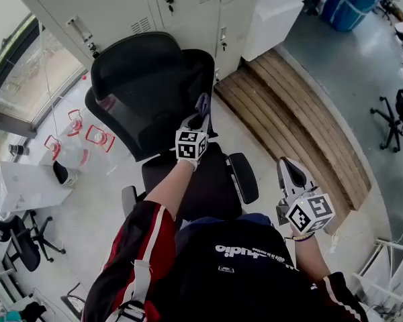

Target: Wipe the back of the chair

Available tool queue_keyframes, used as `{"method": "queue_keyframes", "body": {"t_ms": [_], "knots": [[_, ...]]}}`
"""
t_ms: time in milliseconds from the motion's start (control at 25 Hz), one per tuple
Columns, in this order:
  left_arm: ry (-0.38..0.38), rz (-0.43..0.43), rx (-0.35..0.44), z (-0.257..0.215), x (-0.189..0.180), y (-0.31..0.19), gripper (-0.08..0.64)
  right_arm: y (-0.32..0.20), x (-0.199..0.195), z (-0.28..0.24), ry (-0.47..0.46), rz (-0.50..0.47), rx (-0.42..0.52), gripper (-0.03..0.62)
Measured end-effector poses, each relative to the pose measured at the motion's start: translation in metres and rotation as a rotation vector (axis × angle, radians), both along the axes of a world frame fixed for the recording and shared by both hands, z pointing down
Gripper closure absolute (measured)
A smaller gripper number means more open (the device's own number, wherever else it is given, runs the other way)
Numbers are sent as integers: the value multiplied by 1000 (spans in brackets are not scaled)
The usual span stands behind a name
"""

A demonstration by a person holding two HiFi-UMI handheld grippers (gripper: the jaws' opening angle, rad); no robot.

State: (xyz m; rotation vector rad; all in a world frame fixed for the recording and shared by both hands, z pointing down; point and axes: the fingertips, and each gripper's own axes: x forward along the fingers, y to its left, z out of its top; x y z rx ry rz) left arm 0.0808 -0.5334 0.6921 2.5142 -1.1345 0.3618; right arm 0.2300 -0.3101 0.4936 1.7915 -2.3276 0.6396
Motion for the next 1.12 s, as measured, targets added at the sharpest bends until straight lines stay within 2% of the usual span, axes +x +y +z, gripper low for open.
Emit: {"method": "queue_keyframes", "body": {"t_ms": [160, 320, 480, 600, 800, 1120], "knots": [[-37, -111, -13, 12, -98, 23, 506, -4, -72, 7, 7, -131, 7, 578], [-58, -258, -40, 29, -208, 43, 506, -4, -134, 15, 2, -233, -2, 578], [-114, -364, -65, 51, -302, 61, 506, -1, -181, 26, 7, -299, -26, 578], [-164, -414, -76, 61, -355, 74, 506, 3, -203, 28, 15, -327, -42, 578], [-179, -491, -103, 81, -406, 75, 506, 2, -221, 37, 33, -346, -70, 578], [-198, -538, -167, 126, -433, 54, 506, -3, -221, 50, 44, -314, -110, 578]]}}
